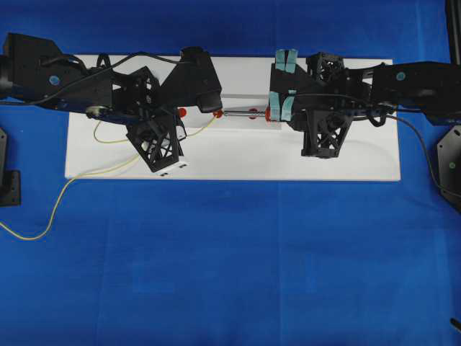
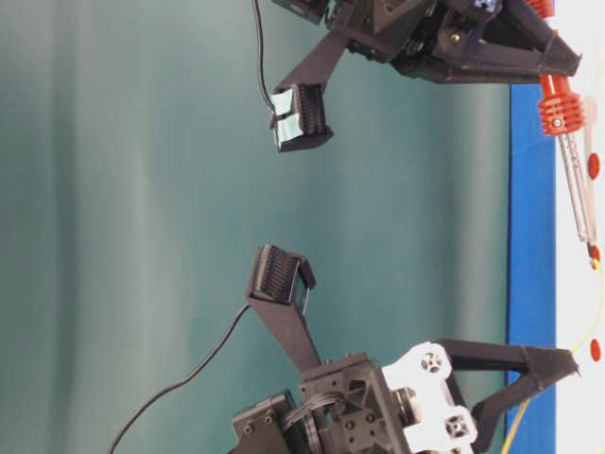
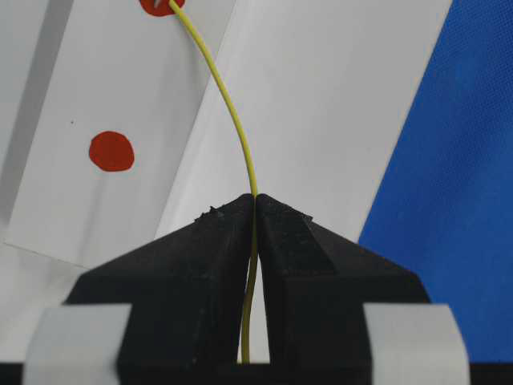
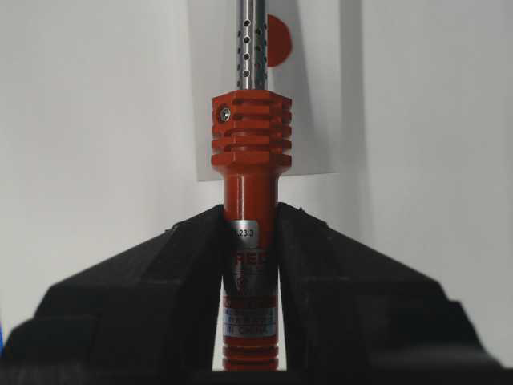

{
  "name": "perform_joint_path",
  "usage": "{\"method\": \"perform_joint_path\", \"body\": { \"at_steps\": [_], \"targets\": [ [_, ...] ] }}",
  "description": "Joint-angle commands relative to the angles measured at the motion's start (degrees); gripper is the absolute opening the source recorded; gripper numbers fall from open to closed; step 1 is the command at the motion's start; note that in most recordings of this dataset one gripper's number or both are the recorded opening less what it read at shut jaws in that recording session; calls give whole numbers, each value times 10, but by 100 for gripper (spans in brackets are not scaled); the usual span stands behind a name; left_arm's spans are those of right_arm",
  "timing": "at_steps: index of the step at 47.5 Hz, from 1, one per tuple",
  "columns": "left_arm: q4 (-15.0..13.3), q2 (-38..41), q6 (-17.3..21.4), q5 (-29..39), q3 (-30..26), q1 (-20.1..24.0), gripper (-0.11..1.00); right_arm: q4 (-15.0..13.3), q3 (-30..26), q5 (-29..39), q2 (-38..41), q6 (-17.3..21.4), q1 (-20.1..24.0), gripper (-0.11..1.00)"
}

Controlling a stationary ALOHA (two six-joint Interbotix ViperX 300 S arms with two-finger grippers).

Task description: Touch the tip of the soldering iron to the tip of the solder at the mark.

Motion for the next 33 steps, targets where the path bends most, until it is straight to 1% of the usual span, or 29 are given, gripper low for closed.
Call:
{"method": "perform_joint_path", "body": {
  "at_steps": [1, 15, 33],
  "targets": [
    [1, -6, -1, -1, -15, 0, 1, -2, -10, -4, -5, 0, 1, 6],
    [1, -1, 0, 7, -25, 0, 1, -2, -8, -3, -5, -1, 1, 6],
    [1, -1, 0, 9, -25, 0, 1, -2, -7, 2, -5, -1, 1, 6]
  ]
}}
